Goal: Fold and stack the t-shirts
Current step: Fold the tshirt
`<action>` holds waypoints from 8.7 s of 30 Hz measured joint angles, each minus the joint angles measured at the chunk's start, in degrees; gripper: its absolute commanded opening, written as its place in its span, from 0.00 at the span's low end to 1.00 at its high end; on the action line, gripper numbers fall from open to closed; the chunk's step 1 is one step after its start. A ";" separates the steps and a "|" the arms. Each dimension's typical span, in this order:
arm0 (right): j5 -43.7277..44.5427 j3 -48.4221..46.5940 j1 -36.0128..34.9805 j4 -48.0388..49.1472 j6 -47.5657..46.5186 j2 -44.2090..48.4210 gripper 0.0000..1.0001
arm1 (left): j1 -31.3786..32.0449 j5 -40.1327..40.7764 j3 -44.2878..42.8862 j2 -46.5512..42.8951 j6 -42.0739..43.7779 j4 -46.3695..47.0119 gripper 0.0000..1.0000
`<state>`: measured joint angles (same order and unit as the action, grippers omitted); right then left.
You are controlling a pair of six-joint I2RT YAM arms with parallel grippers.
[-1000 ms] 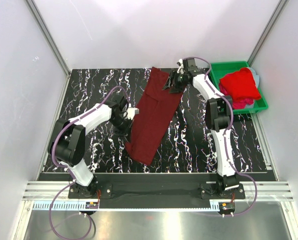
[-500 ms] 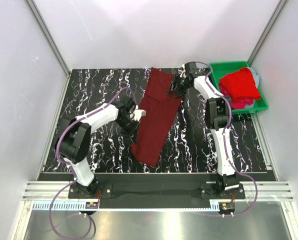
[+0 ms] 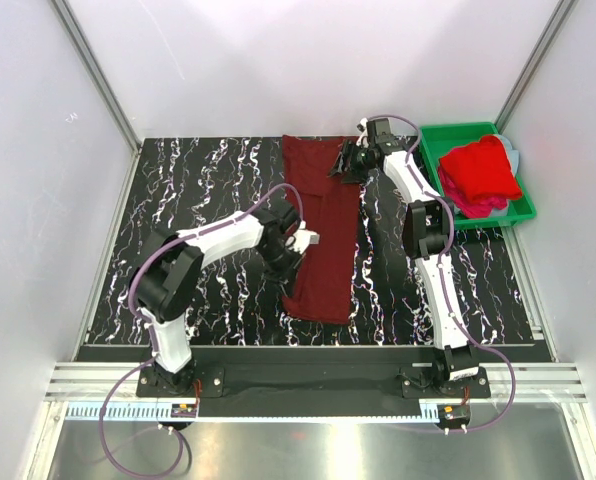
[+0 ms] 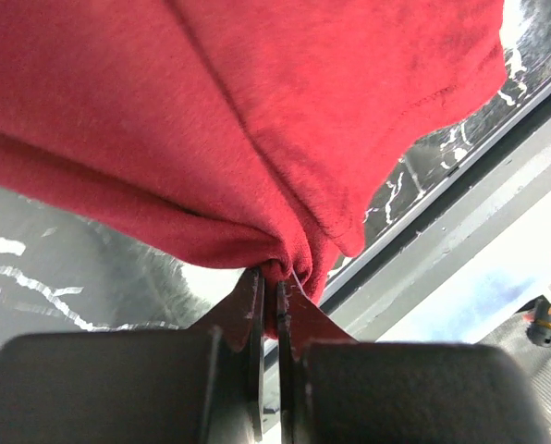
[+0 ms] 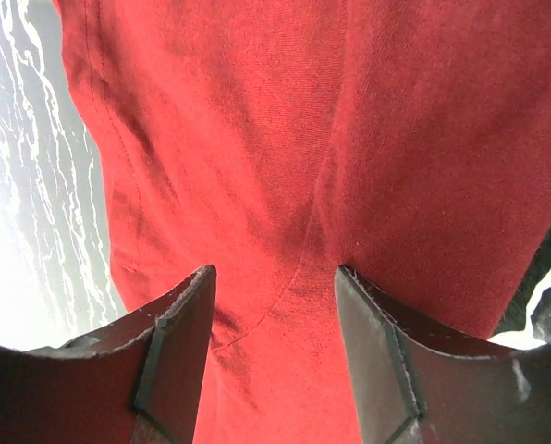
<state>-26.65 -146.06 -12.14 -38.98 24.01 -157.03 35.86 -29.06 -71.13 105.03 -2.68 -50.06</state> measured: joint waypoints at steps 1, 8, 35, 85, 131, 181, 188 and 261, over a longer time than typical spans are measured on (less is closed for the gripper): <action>0.00 -0.07 -0.02 0.35 0.00 -0.13 0.63 | 0.63 0.04 -0.55 0.57 0.02 0.11 0.02; 0.02 -0.07 -0.02 1.05 -1.79 -0.13 0.64 | 1.51 0.61 -1.90 1.18 0.13 -0.48 0.54; -2.58 83.34 0.15 3.89 6.84 65.99 0.62 | -10.19 7.54 9.94 -13.16 -1.42 0.92 0.56; -13.35 107.08 -4.87 14.73 18.18 63.12 0.53 | -9.46 -8.00 16.04 -3.74 -13.88 12.52 0.49; -11.91 104.96 -5.88 12.55 14.58 66.10 0.00 | -8.31 -9.77 16.52 -4.17 -14.78 12.92 0.00; -7.37 82.84 3.72 6.58 2.54 69.29 0.00 | -11.78 -7.56 -13.99 0.59 -3.30 1.92 0.00; -7.26 73.77 4.11 8.70 1.70 61.96 0.00 | -14.84 -6.08 -20.33 4.83 -3.04 1.44 0.00; -8.44 43.95 -4.74 12.55 -3.45 28.09 0.58 | -14.19 -8.52 -33.55 25.88 -11.50 9.18 0.47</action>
<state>-35.09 -102.10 -16.88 -26.44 20.56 -128.95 21.67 -37.58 -104.68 130.91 -14.17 -40.88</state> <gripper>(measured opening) 0.581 0.463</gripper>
